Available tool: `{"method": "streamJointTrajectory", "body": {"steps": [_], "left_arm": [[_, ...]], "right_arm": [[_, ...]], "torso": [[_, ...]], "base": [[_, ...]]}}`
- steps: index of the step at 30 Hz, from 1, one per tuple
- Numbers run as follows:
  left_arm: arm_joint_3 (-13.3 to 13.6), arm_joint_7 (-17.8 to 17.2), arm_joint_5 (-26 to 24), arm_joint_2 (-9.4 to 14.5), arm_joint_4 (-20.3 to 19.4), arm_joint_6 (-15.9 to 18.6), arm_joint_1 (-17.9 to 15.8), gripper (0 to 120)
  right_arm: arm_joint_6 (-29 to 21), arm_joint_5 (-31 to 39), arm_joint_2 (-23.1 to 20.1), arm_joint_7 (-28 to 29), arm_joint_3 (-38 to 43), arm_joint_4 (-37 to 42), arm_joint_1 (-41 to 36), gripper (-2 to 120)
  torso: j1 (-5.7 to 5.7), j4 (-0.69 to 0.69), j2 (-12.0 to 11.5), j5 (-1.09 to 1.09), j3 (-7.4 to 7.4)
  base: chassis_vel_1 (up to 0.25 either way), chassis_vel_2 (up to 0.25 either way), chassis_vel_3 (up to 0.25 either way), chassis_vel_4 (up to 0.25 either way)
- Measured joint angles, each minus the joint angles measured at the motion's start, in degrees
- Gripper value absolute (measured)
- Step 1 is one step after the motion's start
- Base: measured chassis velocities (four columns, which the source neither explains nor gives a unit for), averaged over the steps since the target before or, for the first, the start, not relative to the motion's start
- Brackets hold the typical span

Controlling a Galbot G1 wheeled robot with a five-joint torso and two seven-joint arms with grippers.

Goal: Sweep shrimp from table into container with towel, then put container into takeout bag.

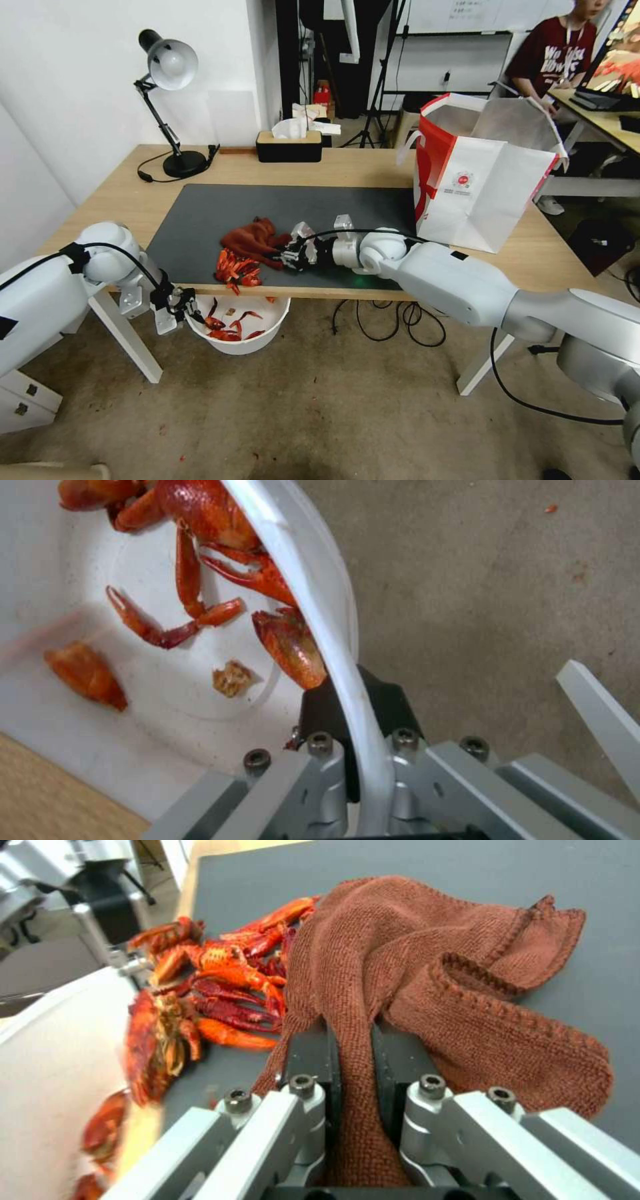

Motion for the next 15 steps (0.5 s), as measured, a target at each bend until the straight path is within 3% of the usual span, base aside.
{"method": "streamJointTrajectory", "body": {"steps": [15], "left_arm": [[-0.19,-0.23,-0.18,0.62,0.06,0.03,-0.06,0]], "right_arm": [[-0.28,1.02,-2.68,2.09,-1.86,6.19,-0.73,8]], "torso": [[0.01,0.02,0.0,0.0,0.01]], "base": [[0.0,0.0,0.0,0.0]]}}
